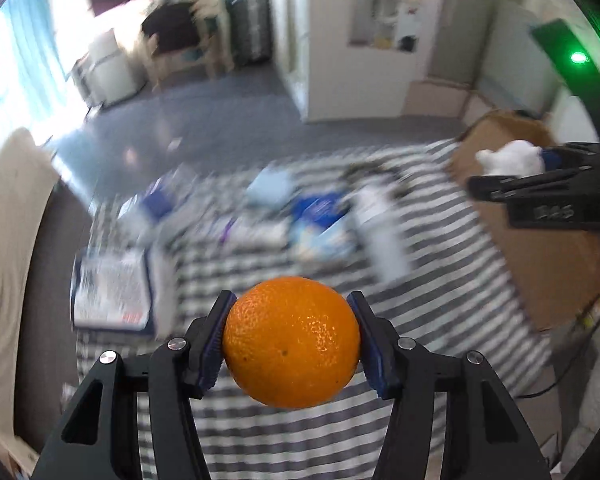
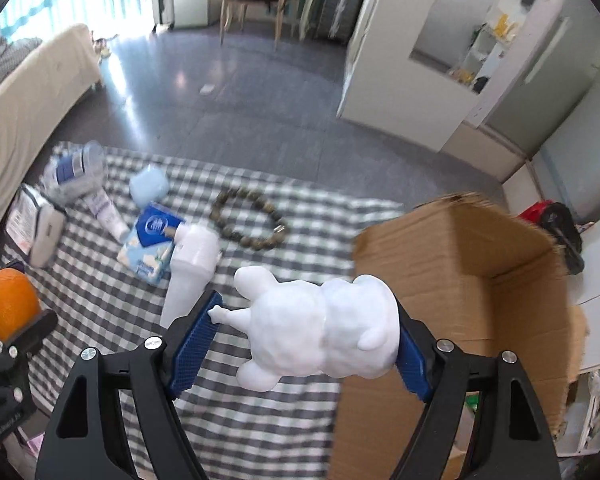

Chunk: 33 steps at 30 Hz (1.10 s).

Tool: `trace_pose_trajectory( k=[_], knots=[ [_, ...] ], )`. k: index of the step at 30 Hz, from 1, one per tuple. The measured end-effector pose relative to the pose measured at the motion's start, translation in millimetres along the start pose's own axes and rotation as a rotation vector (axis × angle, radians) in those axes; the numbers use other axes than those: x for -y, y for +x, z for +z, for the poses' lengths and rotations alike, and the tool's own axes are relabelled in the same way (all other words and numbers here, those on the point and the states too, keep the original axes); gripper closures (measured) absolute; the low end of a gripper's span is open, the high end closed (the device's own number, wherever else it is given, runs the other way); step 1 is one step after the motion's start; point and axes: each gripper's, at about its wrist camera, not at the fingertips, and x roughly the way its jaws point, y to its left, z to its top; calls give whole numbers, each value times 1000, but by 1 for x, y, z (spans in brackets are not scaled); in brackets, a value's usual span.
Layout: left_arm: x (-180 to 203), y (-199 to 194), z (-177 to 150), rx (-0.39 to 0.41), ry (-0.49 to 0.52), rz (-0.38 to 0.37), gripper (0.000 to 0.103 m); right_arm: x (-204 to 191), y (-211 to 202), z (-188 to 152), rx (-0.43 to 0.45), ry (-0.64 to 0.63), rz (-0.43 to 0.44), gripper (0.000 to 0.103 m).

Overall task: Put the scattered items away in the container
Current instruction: 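Carry the bunny and orange over the box and release both into it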

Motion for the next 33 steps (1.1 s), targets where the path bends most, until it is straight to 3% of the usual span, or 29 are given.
trace_pose_trajectory(
  k=[7, 11, 13, 21, 28, 30, 32, 33],
  knots=[
    [96, -38, 49, 123, 157, -137, 45, 79, -51, -21, 71, 110, -86, 24],
    [161, -38, 71, 131, 231, -265, 45, 132, -61, -43, 58, 199, -162, 24],
    [189, -35, 78, 123, 259, -295, 45, 161, -62, -57, 41, 245, -195, 24],
    [279, 5, 91, 78, 350, -349, 45, 225, -35, -97, -60, 351, -203, 24],
    [303, 41, 85, 42, 400, -296, 45, 242, -6, -103, -118, 361, -181, 24],
    [307, 44, 82, 56, 412, -291, 41, 243, -2, -103, -116, 374, -179, 24],
    [306, 42, 82, 83, 423, -267, 10, 243, 1, -103, -124, 377, -194, 22],
    [304, 39, 82, 99, 422, -261, 5, 244, 2, -104, -128, 374, -212, 21]
  ],
)
